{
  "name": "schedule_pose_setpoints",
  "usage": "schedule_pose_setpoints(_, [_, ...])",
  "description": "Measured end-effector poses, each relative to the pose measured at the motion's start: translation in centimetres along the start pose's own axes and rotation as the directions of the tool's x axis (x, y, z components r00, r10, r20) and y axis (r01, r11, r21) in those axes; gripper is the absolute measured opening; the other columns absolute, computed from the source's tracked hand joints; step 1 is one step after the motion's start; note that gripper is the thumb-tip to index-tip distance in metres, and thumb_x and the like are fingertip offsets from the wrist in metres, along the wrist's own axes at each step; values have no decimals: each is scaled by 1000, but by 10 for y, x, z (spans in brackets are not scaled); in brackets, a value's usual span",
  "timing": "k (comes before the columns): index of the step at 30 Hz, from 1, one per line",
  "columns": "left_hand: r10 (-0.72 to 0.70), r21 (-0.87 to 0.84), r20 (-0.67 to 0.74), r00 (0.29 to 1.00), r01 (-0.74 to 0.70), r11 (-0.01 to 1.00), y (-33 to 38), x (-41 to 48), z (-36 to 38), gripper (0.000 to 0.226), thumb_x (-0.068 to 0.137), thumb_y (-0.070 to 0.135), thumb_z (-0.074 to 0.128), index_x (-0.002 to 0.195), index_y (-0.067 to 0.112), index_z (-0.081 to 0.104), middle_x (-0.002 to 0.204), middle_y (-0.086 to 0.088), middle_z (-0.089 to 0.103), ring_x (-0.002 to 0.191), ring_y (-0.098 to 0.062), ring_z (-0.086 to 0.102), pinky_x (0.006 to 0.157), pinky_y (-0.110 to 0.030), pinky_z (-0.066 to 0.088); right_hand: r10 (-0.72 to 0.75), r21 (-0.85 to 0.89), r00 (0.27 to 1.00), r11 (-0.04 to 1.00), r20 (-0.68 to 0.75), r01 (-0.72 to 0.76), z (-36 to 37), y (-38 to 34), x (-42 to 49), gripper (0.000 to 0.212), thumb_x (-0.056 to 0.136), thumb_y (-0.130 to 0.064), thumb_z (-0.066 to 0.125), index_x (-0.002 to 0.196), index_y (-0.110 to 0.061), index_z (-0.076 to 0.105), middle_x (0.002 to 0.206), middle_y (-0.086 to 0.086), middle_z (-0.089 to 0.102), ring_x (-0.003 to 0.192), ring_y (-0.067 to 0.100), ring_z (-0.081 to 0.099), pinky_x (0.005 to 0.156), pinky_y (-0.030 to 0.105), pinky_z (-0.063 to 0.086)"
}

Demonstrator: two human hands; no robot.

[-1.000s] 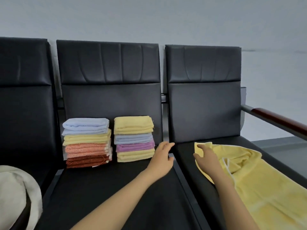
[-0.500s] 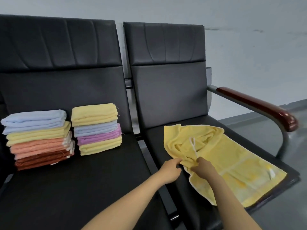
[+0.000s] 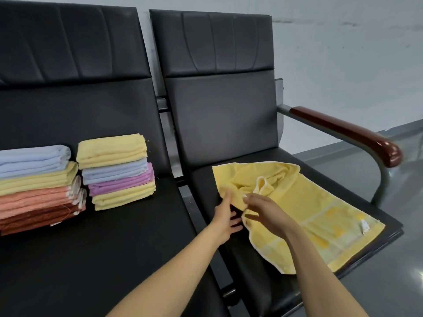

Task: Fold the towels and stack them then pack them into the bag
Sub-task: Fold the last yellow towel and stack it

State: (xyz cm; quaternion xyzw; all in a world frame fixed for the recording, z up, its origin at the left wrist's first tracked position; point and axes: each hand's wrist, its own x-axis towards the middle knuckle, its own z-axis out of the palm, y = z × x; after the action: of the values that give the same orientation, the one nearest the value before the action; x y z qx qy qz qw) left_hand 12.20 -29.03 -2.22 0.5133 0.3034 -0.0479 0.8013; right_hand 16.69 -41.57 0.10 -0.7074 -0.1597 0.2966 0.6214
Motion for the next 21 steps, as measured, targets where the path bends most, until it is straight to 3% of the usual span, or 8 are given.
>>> schedule_pose_setpoints(2, [-45, -248, -19, 999, 39, 968, 9, 2, -8, 40, 95, 39, 56, 121, 9, 56, 117, -13, 65, 102, -27, 61, 91, -45, 47, -3, -163, 1000, 987, -20, -1, 4, -9, -3, 37, 99, -34, 45, 82, -12, 69, 92, 4, 71, 97, 14, 65, 89, 28, 47])
schedule_pose_setpoints(4, [-11, -274, -125, 992, -24, 961, 13, 1, -16, 28, 98, 22, 53, 121, 5, 57, 110, -11, 66, 94, -24, 62, 77, -41, 50, -59, -390, 974, 920, -220, -32, 4, -6, 0, 36, 99, -31, 46, 79, -10, 67, 86, 3, 69, 91, 19, 65, 79, 29, 47])
schedule_pose_setpoints(6, [13, -265, -175, 984, -60, 962, 14, -2, -20, 14, 99, 15, 50, 102, 5, 59, 93, -9, 64, 80, -23, 60, 62, -35, 48, -98, -558, 918, 817, -385, -146, -3, 7, 8, 23, 94, -26, 55, 103, -6, 62, 101, 6, 64, 97, 25, 60, 79, 35, 46])
schedule_pose_setpoints(10, [129, -123, -216, 968, -159, 980, 12, -5, -24, 20, 94, 13, 52, 74, 9, 50, 75, -5, 53, 66, -18, 51, 60, -29, 41, 183, -677, 887, 588, -423, -444, -3, 34, 16, 84, 84, -50, 65, 144, -5, 25, 141, 17, 35, 129, 34, 38, 102, 38, 37])
schedule_pose_setpoints(12, [178, -95, -227, 957, -204, 974, 10, -6, -24, 8, 90, 3, 54, 87, 10, 51, 92, -9, 57, 81, -21, 56, 71, -34, 48, 201, -712, 869, 505, -451, -487, -2, 42, 21, 60, 86, -53, 60, 126, -10, 45, 137, 16, 37, 125, 32, 38, 99, 37, 36])
schedule_pose_setpoints(15, [264, -47, -265, 927, -286, 957, 11, -13, -23, 28, 90, -5, 42, 106, 17, 47, 104, -6, 54, 88, -20, 55, 79, -37, 50, 162, -708, 898, 565, -408, -424, 1, 41, 26, 23, 89, -32, 51, 75, -18, 41, 112, 11, 52, 97, 27, 45, 78, 34, 38])
schedule_pose_setpoints(18, [402, 156, -229, 887, -374, 914, 13, -19, -27, 41, 93, 4, 32, 122, 29, 48, 118, 1, 52, 98, -17, 53, 82, -32, 47, 94, -583, 970, 785, -224, -210, 8, 32, 20, 22, 88, -16, 48, 72, -16, 32, 78, -1, 42, 70, 15, 37, 61, 27, 31])
schedule_pose_setpoints(21, [471, 455, -120, 874, -373, 809, 14, -19, -36, 47, 94, 25, 46, 139, 35, 36, 132, 2, 33, 106, -15, 43, 89, -29, 36, 99, -254, 994, 963, 37, -87, 13, 14, 4, 15, 86, -16, 55, 75, -15, 46, 74, -1, 49, 69, 16, 44, 68, 29, 33])
